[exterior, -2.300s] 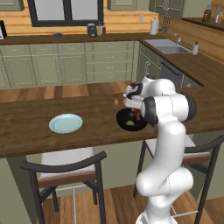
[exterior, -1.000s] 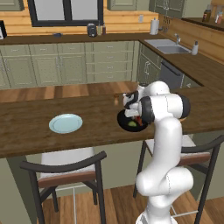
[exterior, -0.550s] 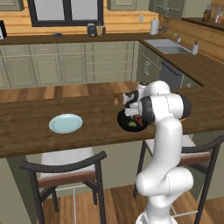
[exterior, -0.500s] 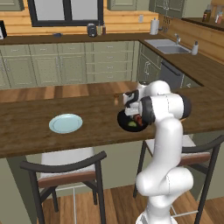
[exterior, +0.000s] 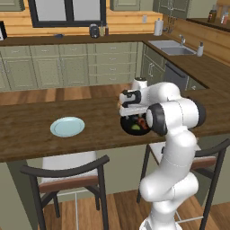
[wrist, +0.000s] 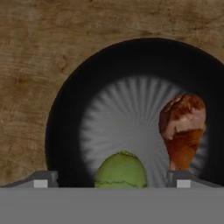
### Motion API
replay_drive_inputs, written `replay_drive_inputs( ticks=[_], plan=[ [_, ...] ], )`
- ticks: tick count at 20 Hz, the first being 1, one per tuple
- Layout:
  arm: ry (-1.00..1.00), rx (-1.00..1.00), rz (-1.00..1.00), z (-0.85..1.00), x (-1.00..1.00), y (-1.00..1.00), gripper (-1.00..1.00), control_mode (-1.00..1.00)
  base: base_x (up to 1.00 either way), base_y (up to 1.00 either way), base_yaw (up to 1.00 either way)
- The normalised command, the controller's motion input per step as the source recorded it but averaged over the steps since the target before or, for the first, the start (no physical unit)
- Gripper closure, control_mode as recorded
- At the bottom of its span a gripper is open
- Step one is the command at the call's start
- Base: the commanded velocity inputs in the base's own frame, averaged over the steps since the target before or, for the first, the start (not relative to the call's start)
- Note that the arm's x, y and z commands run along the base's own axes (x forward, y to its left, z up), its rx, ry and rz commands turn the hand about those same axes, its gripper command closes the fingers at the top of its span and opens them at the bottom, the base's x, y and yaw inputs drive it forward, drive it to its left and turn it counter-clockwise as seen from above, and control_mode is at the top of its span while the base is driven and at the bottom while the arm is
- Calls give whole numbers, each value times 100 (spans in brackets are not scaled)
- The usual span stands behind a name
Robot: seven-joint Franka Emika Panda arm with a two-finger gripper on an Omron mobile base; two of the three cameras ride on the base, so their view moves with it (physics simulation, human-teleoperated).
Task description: Pick the chicken drumstick and lime from their plates and place them in the bowl. Then put the bowl in the fridge.
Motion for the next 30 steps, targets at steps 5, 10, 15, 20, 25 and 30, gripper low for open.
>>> replay_drive_inputs(
  ticks=[5,10,15,20,25,30],
  plan=[
    [0,-1,0,-2,-41,79,-100,-100,0,0,0],
    [0,-4,0,0,-2,-3,-100,-100,0,0,0],
    [0,-3,0,-5,0,0,-100,-100,0,0,0],
    [2,-1,0,-24,4,0,-100,-100,0,0,0],
    [2,-2,0,-27,16,0,-100,-100,0,0,0],
    [0,-5,0,-20,25,0,-100,-100,0,0,0]
  ],
)
